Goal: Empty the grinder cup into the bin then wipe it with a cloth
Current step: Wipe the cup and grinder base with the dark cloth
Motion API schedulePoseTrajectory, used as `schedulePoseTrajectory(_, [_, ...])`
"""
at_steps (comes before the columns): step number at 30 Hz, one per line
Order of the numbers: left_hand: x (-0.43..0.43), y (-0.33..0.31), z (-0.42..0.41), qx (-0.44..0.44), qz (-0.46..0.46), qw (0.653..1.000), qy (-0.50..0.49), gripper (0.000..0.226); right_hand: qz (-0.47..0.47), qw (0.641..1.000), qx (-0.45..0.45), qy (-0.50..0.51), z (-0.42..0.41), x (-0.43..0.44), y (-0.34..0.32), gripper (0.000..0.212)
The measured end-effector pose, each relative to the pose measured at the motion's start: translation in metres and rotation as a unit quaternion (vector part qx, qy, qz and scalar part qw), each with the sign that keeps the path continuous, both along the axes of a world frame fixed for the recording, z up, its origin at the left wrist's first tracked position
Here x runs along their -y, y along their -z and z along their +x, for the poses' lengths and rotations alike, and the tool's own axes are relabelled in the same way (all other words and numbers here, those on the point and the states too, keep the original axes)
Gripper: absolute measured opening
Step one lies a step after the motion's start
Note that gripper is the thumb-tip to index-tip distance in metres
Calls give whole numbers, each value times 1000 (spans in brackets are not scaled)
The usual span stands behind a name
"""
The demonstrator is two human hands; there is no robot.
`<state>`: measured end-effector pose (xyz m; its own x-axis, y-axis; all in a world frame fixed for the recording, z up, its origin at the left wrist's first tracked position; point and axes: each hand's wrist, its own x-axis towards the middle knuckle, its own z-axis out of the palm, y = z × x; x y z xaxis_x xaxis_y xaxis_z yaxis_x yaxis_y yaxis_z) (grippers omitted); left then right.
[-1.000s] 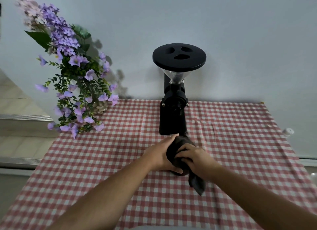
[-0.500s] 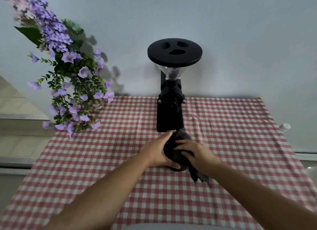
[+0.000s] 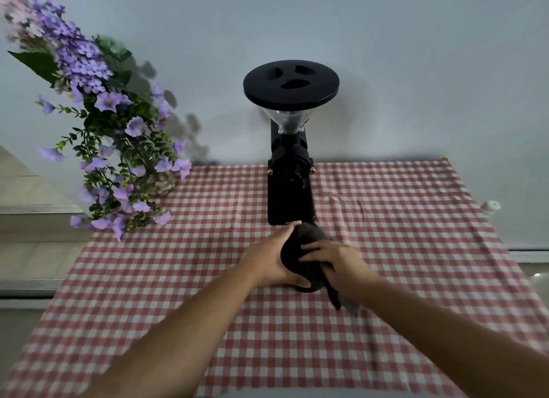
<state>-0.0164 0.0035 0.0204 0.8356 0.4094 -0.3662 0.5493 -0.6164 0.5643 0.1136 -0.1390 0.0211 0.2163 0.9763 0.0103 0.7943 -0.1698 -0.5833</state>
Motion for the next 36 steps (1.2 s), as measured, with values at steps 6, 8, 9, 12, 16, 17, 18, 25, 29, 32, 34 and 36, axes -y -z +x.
schedulePoseTrajectory(6, [-2, 1, 2, -8, -10, 1000, -2, 133, -70, 982, 64, -163, 33, -19, -4, 43])
schedulePoseTrajectory(8, [-2, 0, 4, -8, -11, 1000, -12, 133, -70, 981, 88, -157, 43, -25, 0, 47])
schedulePoseTrajectory(9, [-1, 0, 4, -11, -6, 1000, -12, 134, -49, 988, 75, -123, 41, -24, 4, 48])
schedulePoseTrajectory(12, [1, -1, 4, -11, 7, 1000, -6, 134, 20, 999, -22, 17, 19, -13, 10, 48])
schedulePoseTrajectory(16, [-2, 0, 2, -2, 12, 1000, 2, 131, -11, 999, -28, -20, 3, 7, 6, 45])
schedulePoseTrajectory(17, [-2, 0, 2, -2, 11, 1000, 3, 131, -18, 999, -17, -48, 7, 7, 2, 45])
schedulePoseTrajectory(18, [-2, 1, 2, -2, 7, 1000, 2, 131, -30, 997, -2, -75, 16, 4, 0, 44])
schedulePoseTrajectory(25, [-3, -2, 4, -10, -5, 1000, -3, 131, 6, 1000, 8, -18, 26, -18, 3, 46])
schedulePoseTrajectory(29, [-3, -5, 4, -12, 2, 1000, 4, 129, 11, 998, -53, 12, 2, 18, 4, 42])
schedulePoseTrajectory(32, [-6, -8, 6, -16, -13, 1000, 5, 129, -33, 998, -47, -21, 21, 10, -4, 37])
schedulePoseTrajectory(34, [-7, -9, 6, -17, -20, 1000, 7, 128, -44, 996, -80, -10, 32, -2, -6, 36])
schedulePoseTrajectory(36, [-6, -10, 5, -15, -21, 1000, 3, 127, -44, 991, -125, 20, 33, -9, -6, 38])
